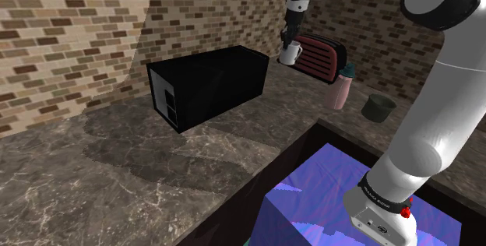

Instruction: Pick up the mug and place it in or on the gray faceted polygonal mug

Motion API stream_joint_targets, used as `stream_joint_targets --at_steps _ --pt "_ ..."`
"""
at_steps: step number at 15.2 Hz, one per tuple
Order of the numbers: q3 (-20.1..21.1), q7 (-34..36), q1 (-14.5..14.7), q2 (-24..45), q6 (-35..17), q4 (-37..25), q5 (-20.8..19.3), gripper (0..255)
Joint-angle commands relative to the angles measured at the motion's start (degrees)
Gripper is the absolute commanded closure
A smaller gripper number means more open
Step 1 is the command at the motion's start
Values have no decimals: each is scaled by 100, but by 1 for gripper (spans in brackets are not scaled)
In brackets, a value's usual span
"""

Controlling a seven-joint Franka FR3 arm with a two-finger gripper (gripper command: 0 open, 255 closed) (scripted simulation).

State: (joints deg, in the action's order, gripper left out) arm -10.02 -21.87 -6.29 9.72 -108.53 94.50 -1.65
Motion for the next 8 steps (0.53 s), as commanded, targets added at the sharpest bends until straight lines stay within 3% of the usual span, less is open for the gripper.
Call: stream_joint_targets --at_steps 1,4,8 --pt "0 -5 0 9 158 -167 3 255" --pt "-1 -14 -2 9 348 -358 5 255" --pt "-132 -264 -134 -743 182 537 -104 255"
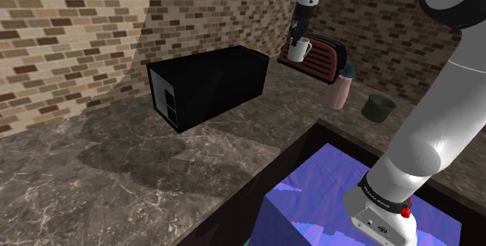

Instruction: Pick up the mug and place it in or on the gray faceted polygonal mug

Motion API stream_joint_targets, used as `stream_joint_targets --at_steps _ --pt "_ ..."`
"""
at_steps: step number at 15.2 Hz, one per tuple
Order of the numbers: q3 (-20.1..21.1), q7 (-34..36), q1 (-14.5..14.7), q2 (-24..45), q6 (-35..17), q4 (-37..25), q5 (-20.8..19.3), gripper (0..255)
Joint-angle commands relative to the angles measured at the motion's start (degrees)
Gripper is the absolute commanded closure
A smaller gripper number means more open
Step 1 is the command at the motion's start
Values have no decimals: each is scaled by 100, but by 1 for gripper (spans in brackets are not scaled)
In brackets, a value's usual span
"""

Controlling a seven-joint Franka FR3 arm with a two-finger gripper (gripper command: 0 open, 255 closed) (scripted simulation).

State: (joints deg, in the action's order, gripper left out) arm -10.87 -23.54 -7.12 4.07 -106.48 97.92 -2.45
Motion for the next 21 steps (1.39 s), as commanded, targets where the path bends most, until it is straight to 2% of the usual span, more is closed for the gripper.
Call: stream_joint_targets --at_steps 1,11,21 --pt "-84 -163 -87 -355 -50 393 -54 255" --pt "-522 -900 -519 -1954 -67 1918 -435 255" --pt "-1112 -1822 -1070 -3218 243 2732 -943 255"
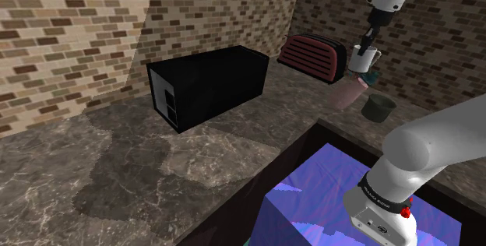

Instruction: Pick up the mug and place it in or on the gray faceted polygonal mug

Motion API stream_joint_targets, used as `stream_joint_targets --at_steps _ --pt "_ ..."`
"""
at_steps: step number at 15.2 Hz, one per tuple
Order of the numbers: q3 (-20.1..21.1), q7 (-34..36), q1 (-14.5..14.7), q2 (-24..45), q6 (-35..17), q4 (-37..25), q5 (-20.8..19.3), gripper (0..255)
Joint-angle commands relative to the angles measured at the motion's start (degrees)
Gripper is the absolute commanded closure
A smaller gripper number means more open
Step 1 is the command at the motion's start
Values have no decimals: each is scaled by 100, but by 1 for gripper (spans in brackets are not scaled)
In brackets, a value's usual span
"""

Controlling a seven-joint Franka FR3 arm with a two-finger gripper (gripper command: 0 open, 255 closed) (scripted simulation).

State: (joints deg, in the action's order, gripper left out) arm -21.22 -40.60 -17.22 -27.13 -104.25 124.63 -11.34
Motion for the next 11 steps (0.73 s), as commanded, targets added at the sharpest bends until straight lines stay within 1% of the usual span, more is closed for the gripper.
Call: stream_joint_targets --at_steps 1,6,11 --pt "-146 -220 -118 -202 62 107 -111 255" --pt "-515 -774 -412 -645 281 231 -393 255" --pt "-930 -1380 -686 -948 499 193 -672 255"
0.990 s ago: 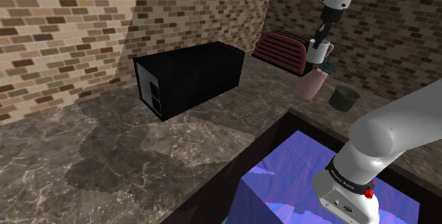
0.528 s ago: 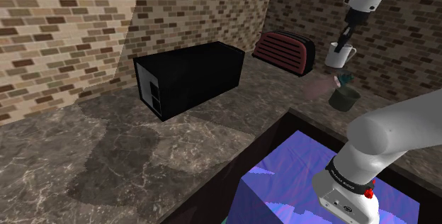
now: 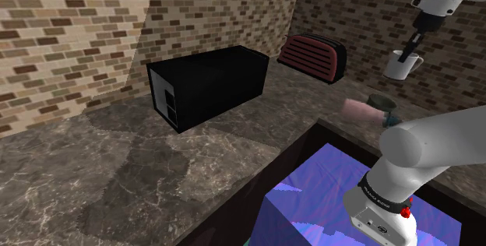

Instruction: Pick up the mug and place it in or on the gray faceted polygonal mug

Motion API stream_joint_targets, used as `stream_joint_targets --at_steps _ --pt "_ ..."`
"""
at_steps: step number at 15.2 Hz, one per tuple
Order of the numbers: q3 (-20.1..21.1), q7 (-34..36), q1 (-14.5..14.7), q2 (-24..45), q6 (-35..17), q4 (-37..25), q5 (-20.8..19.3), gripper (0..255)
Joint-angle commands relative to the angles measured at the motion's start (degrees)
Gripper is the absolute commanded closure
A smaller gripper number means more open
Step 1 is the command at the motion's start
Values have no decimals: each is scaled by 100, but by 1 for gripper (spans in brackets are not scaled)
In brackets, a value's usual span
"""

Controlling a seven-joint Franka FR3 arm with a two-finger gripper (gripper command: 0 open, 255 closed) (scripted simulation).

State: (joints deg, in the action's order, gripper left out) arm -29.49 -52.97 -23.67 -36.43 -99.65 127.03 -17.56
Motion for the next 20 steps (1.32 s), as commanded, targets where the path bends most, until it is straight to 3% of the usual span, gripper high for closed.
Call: stream_joint_targets --at_steps 1,20 --pt "-193 -268 -90 -61 80 -73 -105 255" --pt "-696 -334 -267 -122 -1206 1222 -486 255"
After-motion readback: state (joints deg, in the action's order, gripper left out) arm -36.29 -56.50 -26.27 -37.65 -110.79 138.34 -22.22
